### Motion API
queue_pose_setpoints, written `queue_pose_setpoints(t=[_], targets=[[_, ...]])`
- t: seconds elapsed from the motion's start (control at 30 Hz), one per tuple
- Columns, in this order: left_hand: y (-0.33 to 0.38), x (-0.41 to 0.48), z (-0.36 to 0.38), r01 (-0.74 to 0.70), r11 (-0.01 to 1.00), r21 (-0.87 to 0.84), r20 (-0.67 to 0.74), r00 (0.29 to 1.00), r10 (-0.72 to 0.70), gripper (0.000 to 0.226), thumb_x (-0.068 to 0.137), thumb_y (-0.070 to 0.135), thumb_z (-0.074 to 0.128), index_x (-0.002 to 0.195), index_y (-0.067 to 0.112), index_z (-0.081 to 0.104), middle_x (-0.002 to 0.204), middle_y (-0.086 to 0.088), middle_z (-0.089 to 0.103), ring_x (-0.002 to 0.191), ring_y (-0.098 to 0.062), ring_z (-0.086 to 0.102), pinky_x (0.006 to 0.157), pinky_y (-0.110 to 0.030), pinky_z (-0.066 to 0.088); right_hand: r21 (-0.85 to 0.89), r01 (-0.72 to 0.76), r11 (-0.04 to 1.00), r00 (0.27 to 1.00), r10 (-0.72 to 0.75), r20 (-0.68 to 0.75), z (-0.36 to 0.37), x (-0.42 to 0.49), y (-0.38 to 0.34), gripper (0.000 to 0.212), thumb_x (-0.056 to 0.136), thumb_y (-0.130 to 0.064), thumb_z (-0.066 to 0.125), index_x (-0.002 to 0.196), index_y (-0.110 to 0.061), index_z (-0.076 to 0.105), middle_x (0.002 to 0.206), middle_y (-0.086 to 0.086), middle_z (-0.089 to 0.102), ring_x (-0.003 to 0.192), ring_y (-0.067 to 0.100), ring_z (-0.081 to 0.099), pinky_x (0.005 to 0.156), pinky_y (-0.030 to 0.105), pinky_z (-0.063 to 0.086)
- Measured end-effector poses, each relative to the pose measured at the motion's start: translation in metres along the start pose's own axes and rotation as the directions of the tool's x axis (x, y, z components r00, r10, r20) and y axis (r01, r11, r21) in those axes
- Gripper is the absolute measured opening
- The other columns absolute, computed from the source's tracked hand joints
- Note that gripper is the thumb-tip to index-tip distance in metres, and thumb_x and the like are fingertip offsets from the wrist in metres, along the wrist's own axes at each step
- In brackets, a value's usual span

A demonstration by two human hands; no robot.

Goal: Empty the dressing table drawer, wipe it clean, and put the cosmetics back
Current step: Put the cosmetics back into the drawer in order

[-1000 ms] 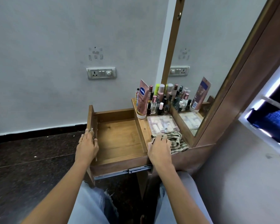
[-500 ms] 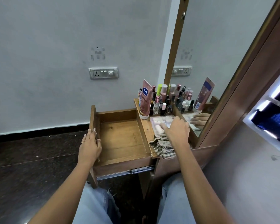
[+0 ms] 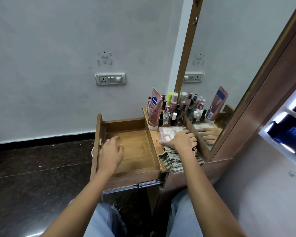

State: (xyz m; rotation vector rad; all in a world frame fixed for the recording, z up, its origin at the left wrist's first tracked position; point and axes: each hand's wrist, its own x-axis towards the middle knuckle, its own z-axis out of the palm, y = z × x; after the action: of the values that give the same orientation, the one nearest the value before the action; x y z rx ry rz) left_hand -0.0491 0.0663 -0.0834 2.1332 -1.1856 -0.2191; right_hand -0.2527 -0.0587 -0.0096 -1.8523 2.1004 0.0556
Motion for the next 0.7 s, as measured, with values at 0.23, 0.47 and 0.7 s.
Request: queue_pose_setpoints(t=[0.23, 0.47, 0.7], targets=[[0.087, 0.008, 0.028, 0.336, 0.822, -0.46, 0.374, 0.913, -0.164, 0.024, 0.096, 0.023, 0.048, 0.115, 0.017, 0.061, 0.102, 0.002, 0.065, 0.08, -0.01, 0.057, 0.074, -0.028, 0.049, 0.041, -0.015, 0.999, 0.998, 0.017, -0.067, 0.008, 0.002, -0.007, 0.137, 0.054, -0.072, 0.076, 0.149, 0.001, 0.009, 0.148, 0.031, 0.02, 0.137, 0.044, 0.024, 0.112, 0.051, 0.022], [0.116, 0.015, 0.042, 0.516, 0.63, -0.58, 0.562, 0.814, -0.149, 0.024, 0.097, 0.022, 0.044, 0.105, 0.013, 0.064, 0.096, -0.002, 0.066, 0.083, -0.012, 0.059, 0.069, -0.022, 0.049, 0.162, 0.04, 0.986, 0.972, -0.001, -0.233, 0.016, 0.0, 0.002, 0.137, 0.05, -0.082, 0.068, 0.147, -0.003, 0.012, 0.139, 0.029, 0.033, 0.127, 0.04, 0.035, 0.106, 0.048, 0.028], [0.135, 0.021, 0.049, 0.499, 0.64, -0.584, 0.545, 0.826, -0.146, 0.022, 0.092, 0.029, 0.054, 0.088, 0.015, 0.071, 0.085, -0.003, 0.067, 0.081, -0.017, 0.059, 0.09, -0.039, 0.053, 0.291, 0.127, 0.948, 0.941, -0.023, -0.336, 0.018, -0.009, 0.01, 0.129, 0.055, -0.079, 0.067, 0.145, -0.006, 0.01, 0.139, 0.03, 0.027, 0.129, 0.043, 0.028, 0.109, 0.051, 0.023]])
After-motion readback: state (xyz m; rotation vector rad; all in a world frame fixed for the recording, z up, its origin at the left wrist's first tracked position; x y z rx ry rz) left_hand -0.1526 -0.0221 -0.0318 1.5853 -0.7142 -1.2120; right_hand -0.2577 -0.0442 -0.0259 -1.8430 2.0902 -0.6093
